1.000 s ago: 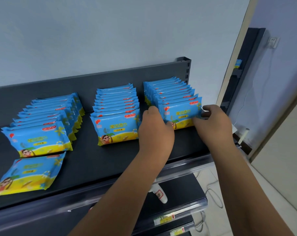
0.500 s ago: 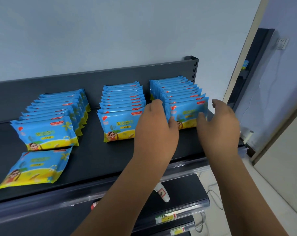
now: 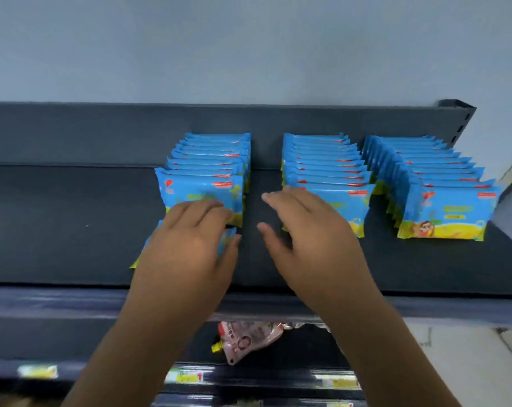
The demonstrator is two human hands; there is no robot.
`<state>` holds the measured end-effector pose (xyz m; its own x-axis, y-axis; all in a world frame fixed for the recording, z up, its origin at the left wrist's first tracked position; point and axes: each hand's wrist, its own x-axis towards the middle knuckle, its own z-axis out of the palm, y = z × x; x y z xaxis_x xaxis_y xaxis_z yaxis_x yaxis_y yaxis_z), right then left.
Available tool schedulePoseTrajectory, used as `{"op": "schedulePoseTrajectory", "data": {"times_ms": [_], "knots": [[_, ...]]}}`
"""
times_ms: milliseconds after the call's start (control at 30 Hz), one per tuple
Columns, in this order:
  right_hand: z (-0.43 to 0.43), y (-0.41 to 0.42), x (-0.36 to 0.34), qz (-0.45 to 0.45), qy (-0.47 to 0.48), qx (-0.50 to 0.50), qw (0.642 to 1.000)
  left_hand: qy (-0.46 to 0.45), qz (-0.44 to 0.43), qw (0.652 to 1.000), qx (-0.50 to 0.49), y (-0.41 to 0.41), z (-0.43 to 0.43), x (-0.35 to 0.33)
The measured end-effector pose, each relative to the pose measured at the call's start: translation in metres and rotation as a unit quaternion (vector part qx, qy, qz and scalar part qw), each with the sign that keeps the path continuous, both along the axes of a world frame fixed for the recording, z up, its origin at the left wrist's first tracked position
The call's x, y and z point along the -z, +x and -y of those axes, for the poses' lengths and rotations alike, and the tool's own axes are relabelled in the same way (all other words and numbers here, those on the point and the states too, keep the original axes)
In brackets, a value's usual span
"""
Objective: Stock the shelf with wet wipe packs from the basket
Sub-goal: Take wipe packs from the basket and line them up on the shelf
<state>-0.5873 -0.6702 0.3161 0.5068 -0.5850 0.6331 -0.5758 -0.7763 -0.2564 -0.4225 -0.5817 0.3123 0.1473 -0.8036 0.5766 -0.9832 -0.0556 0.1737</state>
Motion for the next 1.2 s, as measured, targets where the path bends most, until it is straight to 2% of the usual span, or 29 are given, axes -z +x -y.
{"op": "schedulePoseTrajectory", "data": {"times_ms": [133, 267, 333, 400, 467, 533, 600, 733, 1000, 1100, 1200], "knots": [[-0.015, 0.053, 0.006, -0.056, 0.077, 0.017, 0.995, 0.051, -0.062, 0.995, -0.065, 0.06, -0.02, 0.006], [-0.022, 0.083, 0.006, -0.15, 0.12, 0.142, 0.971, 0.113, -0.17, 0.97, -0.132, 0.095, -0.026, 0.003], [-0.03, 0.09, 0.0, -0.159, 0.168, 0.199, 0.952, 0.155, -0.232, 0.953, -0.116, 0.105, -0.025, 0.0], [-0.036, 0.095, -0.005, -0.135, 0.211, 0.225, 0.941, 0.166, -0.307, 0.934, -0.069, 0.111, -0.024, -0.002], [-0.04, 0.097, -0.009, -0.081, 0.27, 0.21, 0.936, 0.172, -0.4, 0.9, -0.004, 0.114, -0.024, 0.0], [-0.043, 0.097, -0.011, 0.024, 0.329, 0.172, 0.928, 0.155, -0.456, 0.875, 0.045, 0.117, -0.024, 0.005], [-0.045, 0.095, -0.01, 0.127, 0.351, 0.141, 0.917, 0.104, -0.484, 0.867, 0.062, 0.119, -0.023, 0.006], [-0.034, 0.092, -0.005, 0.203, 0.298, 0.13, 0.924, 0.023, -0.462, 0.883, 0.078, 0.121, -0.015, -0.002], [-0.003, 0.096, -0.008, 0.128, 0.218, 0.126, 0.959, 0.03, -0.392, 0.919, 0.02, 0.119, 0.018, -0.005], [0.0, 0.094, -0.006, 0.137, 0.241, 0.126, 0.952, 0.031, -0.345, 0.938, -0.006, 0.122, 0.02, -0.001], [0.002, 0.09, -0.004, 0.14, 0.289, 0.127, 0.938, 0.031, -0.367, 0.93, -0.006, 0.124, 0.018, 0.003]]}}
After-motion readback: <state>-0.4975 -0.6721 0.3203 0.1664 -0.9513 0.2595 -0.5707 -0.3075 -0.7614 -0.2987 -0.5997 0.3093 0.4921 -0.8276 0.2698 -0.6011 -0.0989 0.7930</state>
